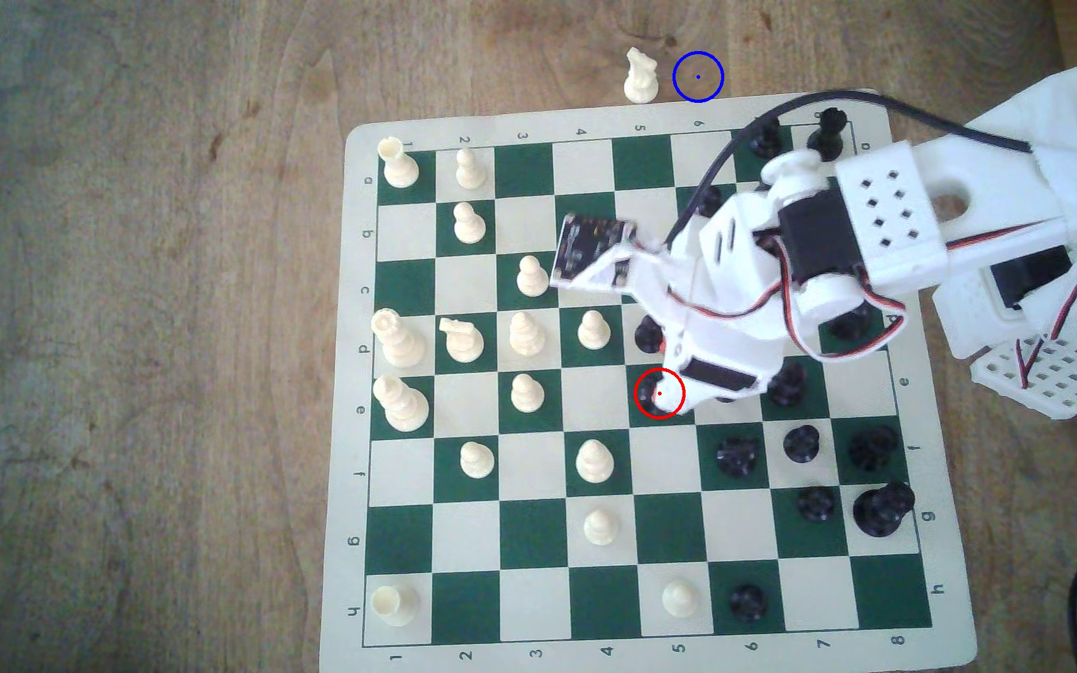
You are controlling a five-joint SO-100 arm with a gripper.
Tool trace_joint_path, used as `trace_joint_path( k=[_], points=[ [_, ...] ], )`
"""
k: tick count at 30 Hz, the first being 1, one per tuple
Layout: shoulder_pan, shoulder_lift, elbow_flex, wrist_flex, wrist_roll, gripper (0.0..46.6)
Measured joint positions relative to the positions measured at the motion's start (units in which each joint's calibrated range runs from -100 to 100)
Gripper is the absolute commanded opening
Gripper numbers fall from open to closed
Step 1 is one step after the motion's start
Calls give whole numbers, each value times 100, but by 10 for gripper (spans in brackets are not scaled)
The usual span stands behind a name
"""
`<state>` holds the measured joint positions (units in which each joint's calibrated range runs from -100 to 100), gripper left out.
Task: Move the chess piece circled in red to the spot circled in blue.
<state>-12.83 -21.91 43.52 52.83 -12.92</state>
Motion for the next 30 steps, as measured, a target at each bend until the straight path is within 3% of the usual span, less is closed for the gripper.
trace_joint_path(
  k=[21,27,30],
  points=[
    [-103,519,-27,-271,59,124],
    [-103,637,-27,-510,63,107],
    [-103,654,-27,-566,68,76]
  ],
)
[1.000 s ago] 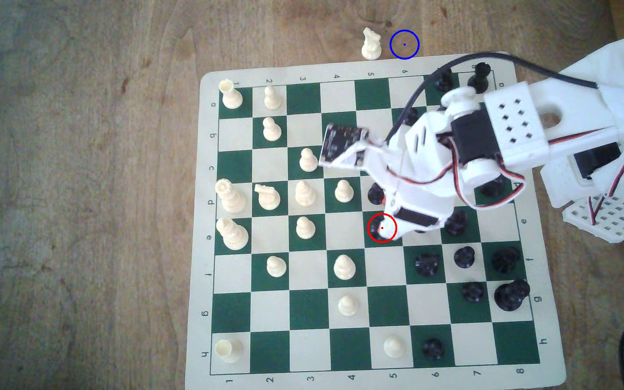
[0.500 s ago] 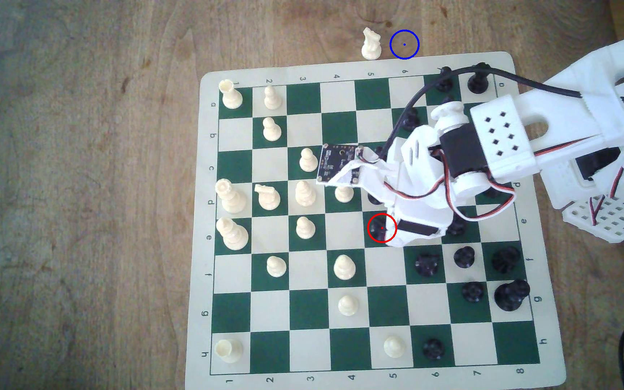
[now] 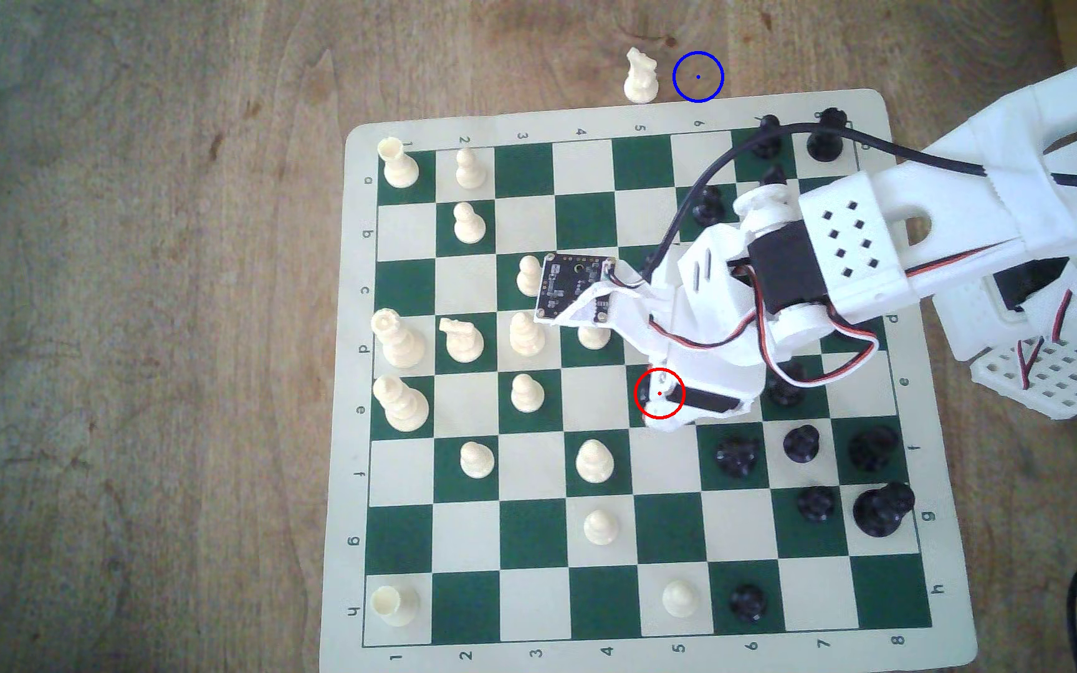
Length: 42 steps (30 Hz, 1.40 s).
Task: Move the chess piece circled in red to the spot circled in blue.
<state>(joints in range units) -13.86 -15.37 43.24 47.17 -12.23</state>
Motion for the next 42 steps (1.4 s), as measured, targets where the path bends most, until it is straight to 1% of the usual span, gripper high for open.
trace_joint_path(
  k=[5,8,15,19,22,24,25,27,29,30,32,33,34,35,37,38,42],
  points=[
    [0,0,0,0,0,31],
    [0,0,0,0,0,17],
    [0,0,0,8,5,5],
    [0,-50,-307,159,-5,5],
    [7,-369,-651,446,-10,3],
    [88,-570,-850,645,44,3],
    [258,-855,-1039,829,59,3],
    [420,-1106,-1175,948,127,3],
    [752,-1382,-1211,1076,249,3],
    [1232,-1642,-1211,1155,308,3],
    [1696,-1877,-1211,1243,430,3],
    [1836,-1961,-1211,1267,503,3],
    [2168,-2120,-1184,1283,611,3],
    [2448,-2220,-1139,1283,650,3],
    [2817,-2380,-994,1283,816,3],
    [3075,-2455,-904,1283,957,3],
    [3606,-2472,-868,1283,1172,3]
  ],
)
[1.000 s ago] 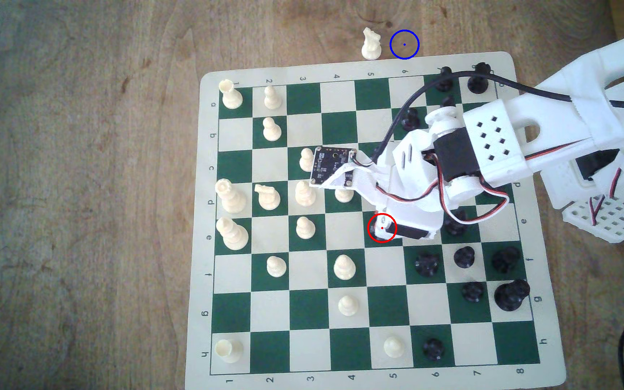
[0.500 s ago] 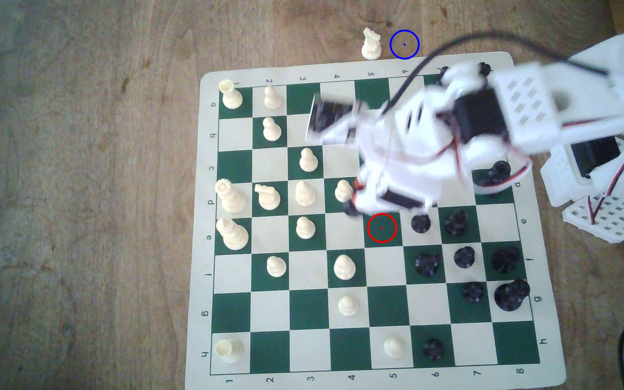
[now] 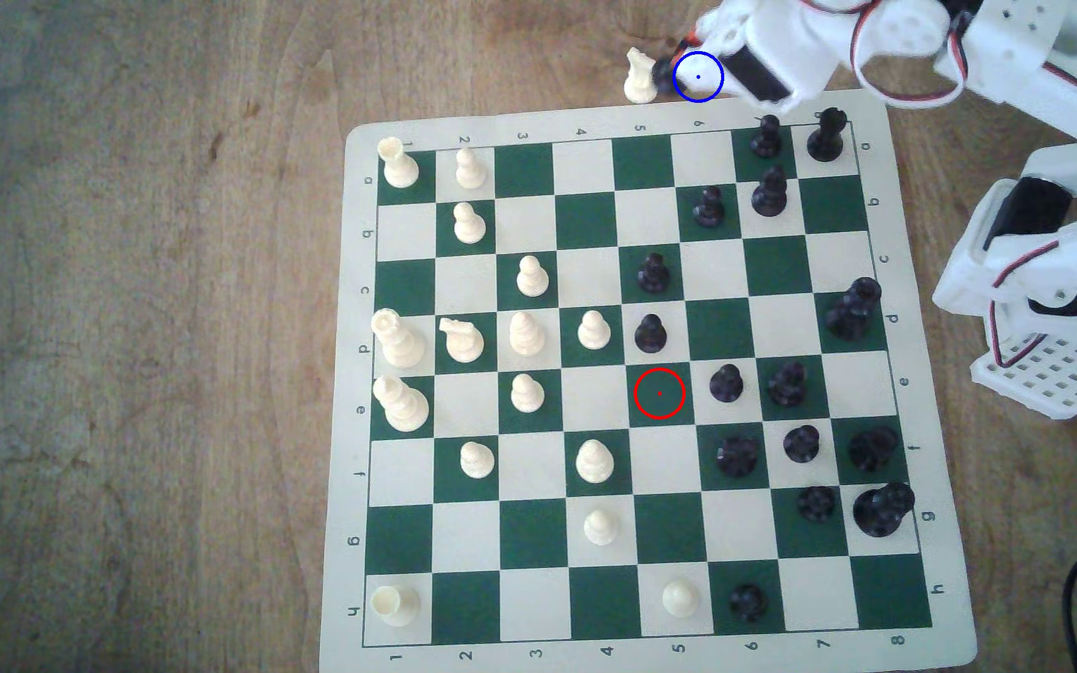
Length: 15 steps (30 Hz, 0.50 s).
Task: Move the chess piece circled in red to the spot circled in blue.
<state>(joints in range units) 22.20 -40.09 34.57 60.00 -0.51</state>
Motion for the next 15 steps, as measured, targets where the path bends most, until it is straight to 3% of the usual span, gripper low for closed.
trace_joint_path(
  k=[5,15],
  points=[
    [501,419,0,0,230,3],
    [782,1567,-9,-255,366,3]
  ],
)
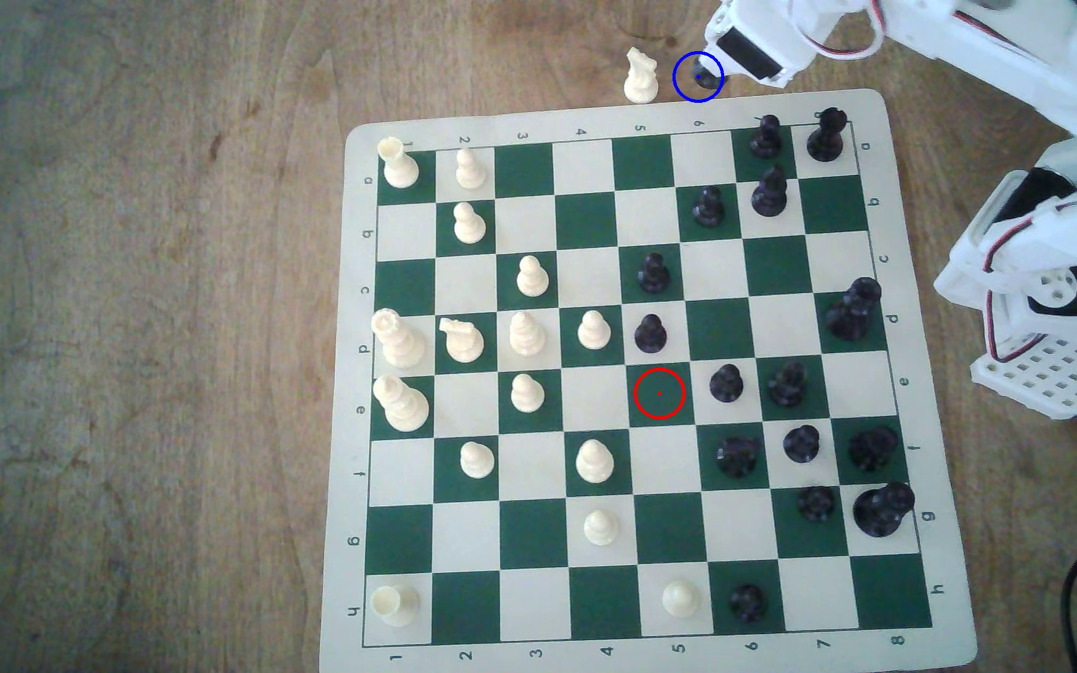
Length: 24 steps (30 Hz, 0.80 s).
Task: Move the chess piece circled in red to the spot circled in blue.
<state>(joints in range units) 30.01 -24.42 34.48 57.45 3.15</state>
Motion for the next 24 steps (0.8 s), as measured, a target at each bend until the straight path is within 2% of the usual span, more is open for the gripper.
trace_joint_path(
  k=[5,12,24],
  points=[
    [59,519,-27,-159,29,3],
    [140,1491,-777,-159,29,3],
    [243,2421,-1690,-159,29,4]
  ],
)
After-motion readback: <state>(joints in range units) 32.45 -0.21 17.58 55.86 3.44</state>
